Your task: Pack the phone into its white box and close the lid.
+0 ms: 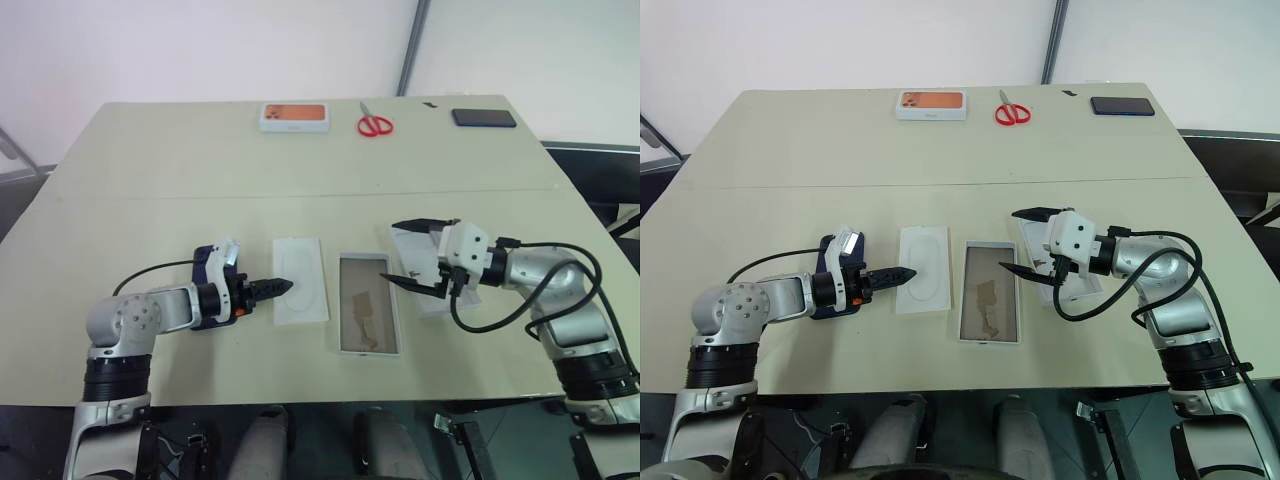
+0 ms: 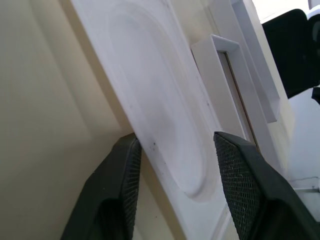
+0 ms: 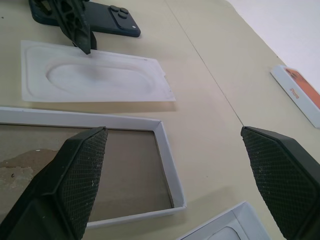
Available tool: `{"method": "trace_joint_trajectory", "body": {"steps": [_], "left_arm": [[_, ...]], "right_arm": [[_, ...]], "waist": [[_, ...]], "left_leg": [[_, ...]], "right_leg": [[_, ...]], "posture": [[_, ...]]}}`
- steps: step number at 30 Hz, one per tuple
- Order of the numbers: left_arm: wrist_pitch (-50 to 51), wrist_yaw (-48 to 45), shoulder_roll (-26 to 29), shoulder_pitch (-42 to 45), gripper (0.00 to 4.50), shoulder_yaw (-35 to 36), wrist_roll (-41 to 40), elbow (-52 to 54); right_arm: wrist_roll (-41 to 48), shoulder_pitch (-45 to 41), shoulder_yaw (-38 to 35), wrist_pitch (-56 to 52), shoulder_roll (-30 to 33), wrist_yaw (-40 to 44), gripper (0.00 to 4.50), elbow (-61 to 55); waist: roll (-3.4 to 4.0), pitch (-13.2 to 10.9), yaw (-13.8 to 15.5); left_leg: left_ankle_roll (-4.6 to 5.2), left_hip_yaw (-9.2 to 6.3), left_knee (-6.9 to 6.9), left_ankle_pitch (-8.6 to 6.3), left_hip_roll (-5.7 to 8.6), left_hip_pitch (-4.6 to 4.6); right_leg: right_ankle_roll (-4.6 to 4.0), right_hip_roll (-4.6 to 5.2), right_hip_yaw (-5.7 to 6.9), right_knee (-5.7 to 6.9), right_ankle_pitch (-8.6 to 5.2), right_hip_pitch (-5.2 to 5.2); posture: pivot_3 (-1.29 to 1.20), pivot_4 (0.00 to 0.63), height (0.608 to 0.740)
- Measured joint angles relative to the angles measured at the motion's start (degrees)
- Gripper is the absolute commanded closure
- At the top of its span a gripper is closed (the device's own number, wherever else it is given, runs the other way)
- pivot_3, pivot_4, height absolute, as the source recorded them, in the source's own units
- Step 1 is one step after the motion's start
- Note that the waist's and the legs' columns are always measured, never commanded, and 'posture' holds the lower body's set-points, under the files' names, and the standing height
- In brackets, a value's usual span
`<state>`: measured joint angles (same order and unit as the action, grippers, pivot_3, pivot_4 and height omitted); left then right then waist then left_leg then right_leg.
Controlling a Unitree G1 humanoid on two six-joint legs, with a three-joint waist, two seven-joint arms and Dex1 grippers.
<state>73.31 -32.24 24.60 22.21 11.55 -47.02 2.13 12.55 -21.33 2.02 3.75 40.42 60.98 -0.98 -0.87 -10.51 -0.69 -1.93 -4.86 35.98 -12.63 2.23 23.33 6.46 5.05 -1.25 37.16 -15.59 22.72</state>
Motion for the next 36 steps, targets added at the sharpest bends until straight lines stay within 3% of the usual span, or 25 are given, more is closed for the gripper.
{"method": "trace_joint_trajectory", "body": {"steps": [4, 7, 9, 22, 23, 33, 36], "left_arm": [[-0.1, 0.0, 0.0, 0.0, 2.22, 0.0, 0.1, -0.2], [-0.1, 0.3, -0.1, 0.0, 3.09, 0.1, 0.1, -0.5], [0.1, 0.7, -0.2, 0.0, 4.06, 0.5, 0.1, -1.2], [4.6, 4.3, -2.6, 3.4, 4.06, 7.9, -3.6, -6.7], [4.9, 4.3, -2.5, 3.5, 4.29, 8.2, -3.7, -6.9], [2.3, 1.8, 0.3, 3.0, 4.29, 2.6, -1.4, -5.3], [1.4, 2.2, -0.2, 3.3, 3.41, 3.9, -1.2, -6.8]], "right_arm": [[0.0, 0.0, 0.0, 0.1, 0.0, 0.0, 0.0, 0.0], [-0.1, 0.0, 0.0, 0.4, 0.0, 0.0, 0.0, 0.0], [-0.1, 0.0, 0.0, 0.4, 0.0, 0.0, 0.0, 0.0], [3.3, 3.2, 0.0, -4.3, 0.3, 2.2, 0.0, -4.3], [3.5, 3.9, 0.1, -4.7, 0.3, 2.4, 0.0, -5.2], [3.4, 2.8, 0.3, -6.5, 0.1, 1.1, 0.0, -6.0], [3.4, 3.0, 0.4, -6.5, 0.0, 1.0, 0.0, -6.2]], "waist": [[0.0, 0.0, 0.0], [0.0, 0.0, 0.0], [0.0, 0.0, 0.0], [0.03, 0.0, 0.0], [0.03, 0.0, -0.1], [0.05, 0.0, 0.0], [0.03, 0.0, 0.0]], "left_leg": [[0.0, 0.0, -0.01, 0.0, 0.0, 0.0], [0.0, 0.0, 0.0, 0.0, 0.0, 0.0], [0.0, 0.0, -0.01, 0.0, 0.0, 0.0], [0.0, -0.02, -0.02, 0.0, 0.0, -0.02], [0.0, 0.0, -0.02, 0.0, 0.0, -0.02], [-0.01, 0.0, -0.03, 0.0, -0.01, -0.04], [-0.01, 0.0, -0.02, 0.0, -0.01, -0.02]], "right_leg": [[0.0, 0.0, 0.0, 0.0, 0.0, 0.0], [0.0, 0.0, 0.0, 0.0, 0.0, 0.0], [0.0, 0.0, 0.0, 0.0, 0.0, 0.01], [0.01, -0.01, 0.02, 0.0, 0.0, -0.01], [0.01, -0.01, 0.01, 0.0, 0.0, 0.0], [0.0, 0.0, 0.0, -0.01, 0.0, -0.01], [0.0, 0.0, 0.0, -0.02, 0.0, 0.01]], "posture": [[0.0, 0.15, 0.74], [0.0, 0.15, 0.74], [0.0, 0.15, 0.74], [0.0, 0.15, 0.74], [0.0, 0.15, 0.74], [0.0, 0.15, 0.74], [0.0, 0.15, 0.74]]}}
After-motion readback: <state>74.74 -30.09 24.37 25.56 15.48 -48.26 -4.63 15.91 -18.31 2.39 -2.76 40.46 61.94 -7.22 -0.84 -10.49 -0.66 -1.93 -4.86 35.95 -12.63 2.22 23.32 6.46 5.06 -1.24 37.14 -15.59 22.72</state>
